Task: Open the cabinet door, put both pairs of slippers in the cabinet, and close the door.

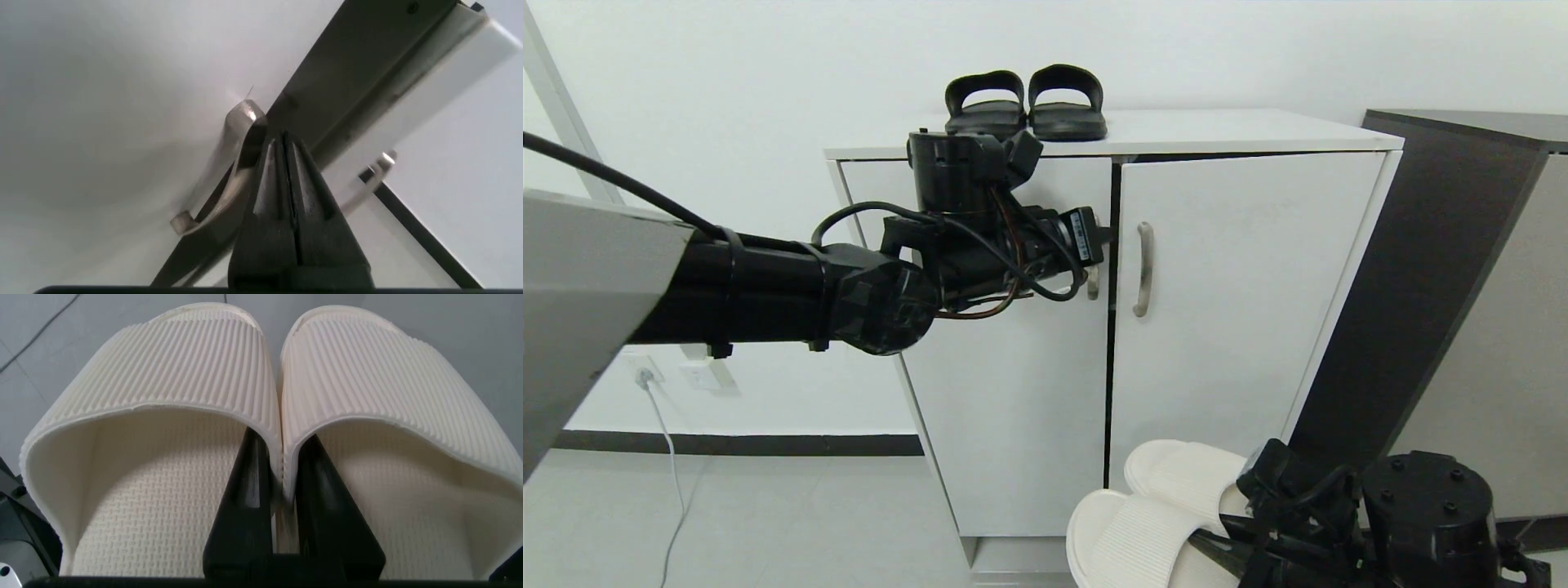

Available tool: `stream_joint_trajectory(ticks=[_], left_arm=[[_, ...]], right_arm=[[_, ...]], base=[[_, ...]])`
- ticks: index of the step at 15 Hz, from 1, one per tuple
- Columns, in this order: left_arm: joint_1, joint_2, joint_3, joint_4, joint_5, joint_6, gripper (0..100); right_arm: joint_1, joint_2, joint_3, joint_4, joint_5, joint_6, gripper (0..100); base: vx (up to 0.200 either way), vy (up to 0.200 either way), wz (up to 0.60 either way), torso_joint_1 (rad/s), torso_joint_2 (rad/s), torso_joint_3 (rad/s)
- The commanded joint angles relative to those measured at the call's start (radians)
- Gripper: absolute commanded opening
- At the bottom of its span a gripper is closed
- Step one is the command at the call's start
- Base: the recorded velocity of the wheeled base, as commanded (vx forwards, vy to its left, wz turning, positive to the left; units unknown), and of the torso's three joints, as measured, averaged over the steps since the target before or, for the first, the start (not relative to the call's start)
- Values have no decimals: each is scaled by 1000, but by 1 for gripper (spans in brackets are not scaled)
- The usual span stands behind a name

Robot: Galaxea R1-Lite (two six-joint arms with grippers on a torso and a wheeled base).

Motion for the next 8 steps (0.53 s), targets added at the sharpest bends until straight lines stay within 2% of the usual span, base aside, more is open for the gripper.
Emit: stream_joint_trajectory(ticks=[1,7,8], left_arm=[[0,31,-24,1,2,0,0],[-19,25,-27,2,5,-2,0],[-19,23,-25,2,5,-9,0]], right_arm=[[0,4,2,0,0,-1,0],[0,4,9,0,1,-15,0],[2,9,11,0,1,-15,0]], base=[[0,0,0,0,0,0],[0,0,0,0,0,0],[-200,0,0,7,-7,2]])
